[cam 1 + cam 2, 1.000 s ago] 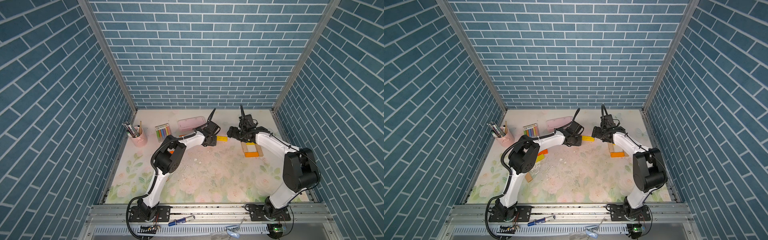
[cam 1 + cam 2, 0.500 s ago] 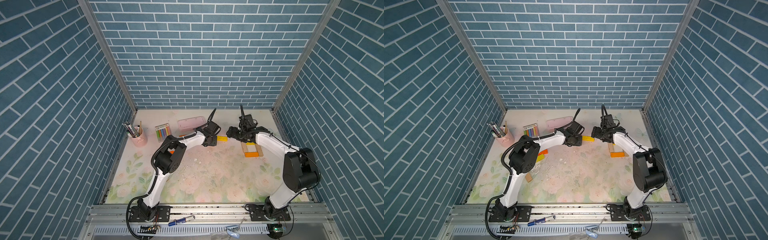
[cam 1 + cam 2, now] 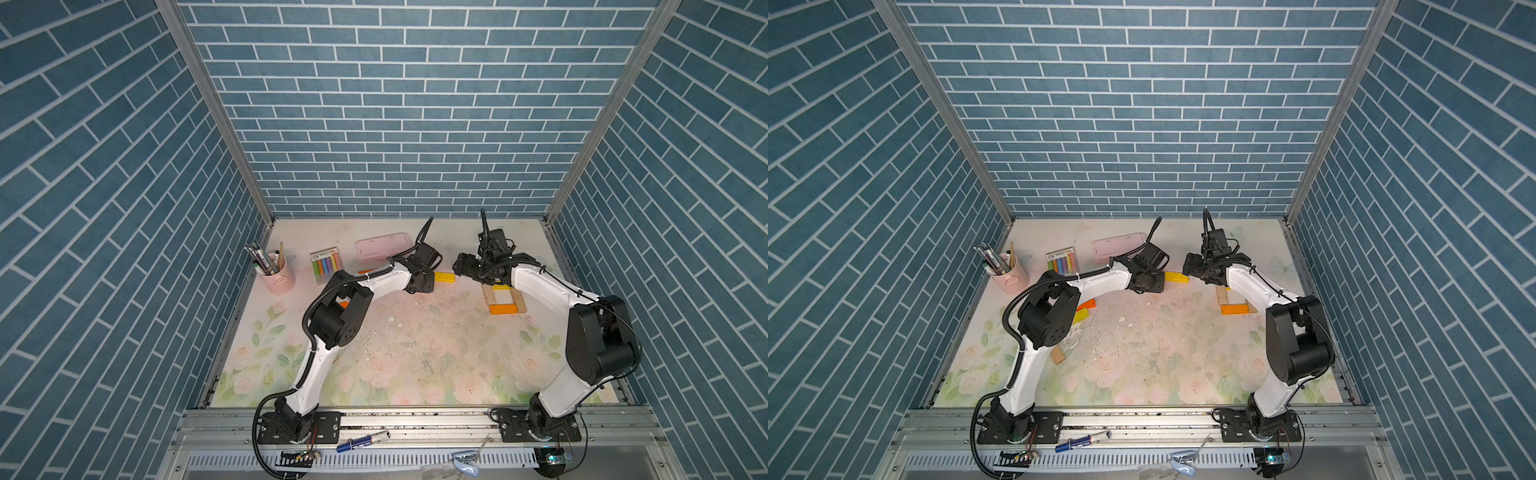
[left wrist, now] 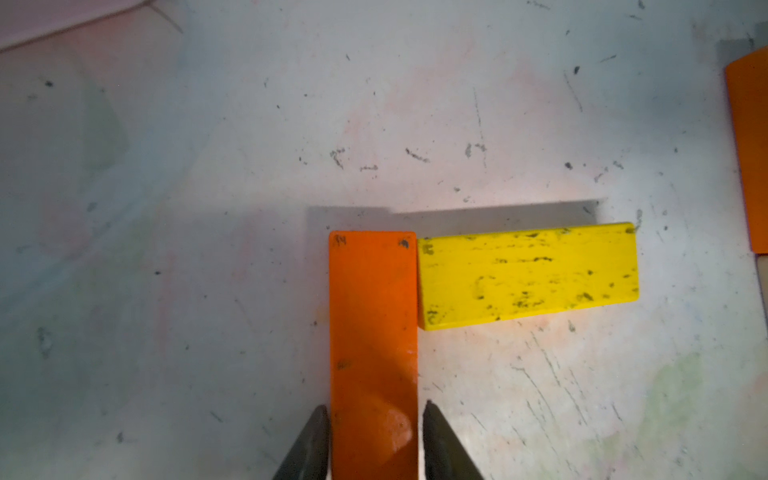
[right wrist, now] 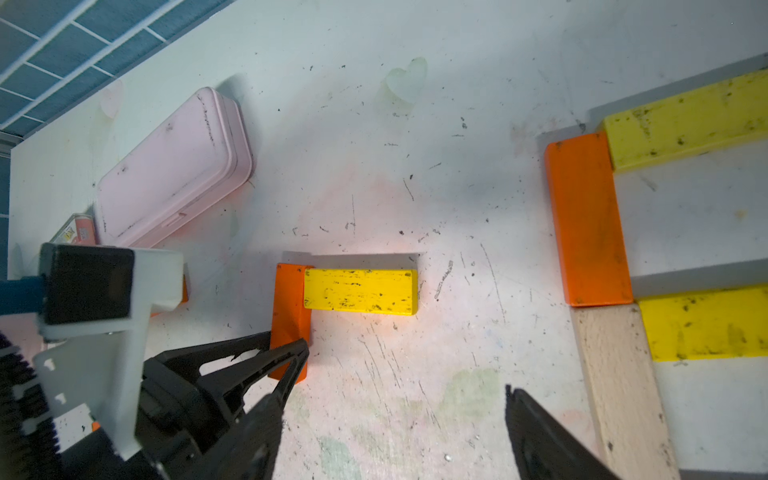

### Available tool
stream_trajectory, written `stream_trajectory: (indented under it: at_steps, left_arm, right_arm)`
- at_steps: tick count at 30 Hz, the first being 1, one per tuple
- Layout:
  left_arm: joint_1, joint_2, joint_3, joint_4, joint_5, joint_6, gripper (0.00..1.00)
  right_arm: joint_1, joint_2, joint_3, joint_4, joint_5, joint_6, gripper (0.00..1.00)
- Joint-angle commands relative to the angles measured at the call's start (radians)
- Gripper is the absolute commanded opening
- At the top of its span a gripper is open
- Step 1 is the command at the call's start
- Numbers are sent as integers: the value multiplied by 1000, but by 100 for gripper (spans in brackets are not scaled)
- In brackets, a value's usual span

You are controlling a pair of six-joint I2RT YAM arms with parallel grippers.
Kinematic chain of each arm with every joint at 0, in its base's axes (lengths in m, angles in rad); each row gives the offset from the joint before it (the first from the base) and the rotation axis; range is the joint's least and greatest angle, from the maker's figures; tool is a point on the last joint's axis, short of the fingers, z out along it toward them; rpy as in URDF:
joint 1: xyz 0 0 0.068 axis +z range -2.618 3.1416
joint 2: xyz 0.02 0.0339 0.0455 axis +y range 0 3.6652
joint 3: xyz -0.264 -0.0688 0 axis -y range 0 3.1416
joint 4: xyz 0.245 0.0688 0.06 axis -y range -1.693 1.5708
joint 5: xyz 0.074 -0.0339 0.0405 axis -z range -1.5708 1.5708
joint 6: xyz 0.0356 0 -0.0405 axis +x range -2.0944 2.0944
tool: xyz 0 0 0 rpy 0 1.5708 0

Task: Assemble the number 6 with building blocks
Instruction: Assemble the building block at the center of the board, then move the building block to the center of the board.

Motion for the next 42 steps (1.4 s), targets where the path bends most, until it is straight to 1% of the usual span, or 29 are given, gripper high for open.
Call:
stream_trajectory:
  at_steps: [1,3,6,7,11,14,17,21,25,29,32,35,39,42]
  left_arm:
    - [-5,6,17,-41,-9,-15,44]
    - [-5,-11,23,-47,-11,-9,48]
    - [-4,-51,38,-65,-17,7,60]
    - [-3,-69,39,-70,-18,10,65]
    - [15,-152,23,-86,-10,21,82]
    - [48,-231,-9,-111,18,22,88]
    - [93,-360,-99,-128,19,26,89]
    - [160,-552,-253,-159,-18,41,90]
    - [234,-723,-420,-191,-57,42,91]
    - [300,-852,-566,-210,-91,35,90]
    - [349,-906,-642,-227,-113,31,90]
    - [390,-932,-687,-225,-132,36,90]
    - [432,-905,-688,-224,-150,48,90]
    - [444,-858,-668,-209,-173,65,90]
  right_arm:
    - [-4,-19,1,-22,0,-24,86]
    - [-6,-29,11,-29,7,-33,86]
    - [-6,-50,33,-44,16,-49,87]
    - [-7,-60,42,-50,44,-56,87]
    - [-7,-104,68,-60,81,-98,89]
    - [-8,-127,82,-56,117,-138,91]
    - [-9,-134,103,-24,126,-172,92]
    - [-5,-122,86,113,59,-180,93]
    - [32,-29,113,192,-15,-194,91]
    - [109,100,194,187,-53,-248,89]
    - [152,166,226,198,-92,-256,88]
    - [185,196,215,233,-128,-255,87]
    - [227,220,188,270,-149,-261,87]
    - [254,229,170,292,-166,-272,87]
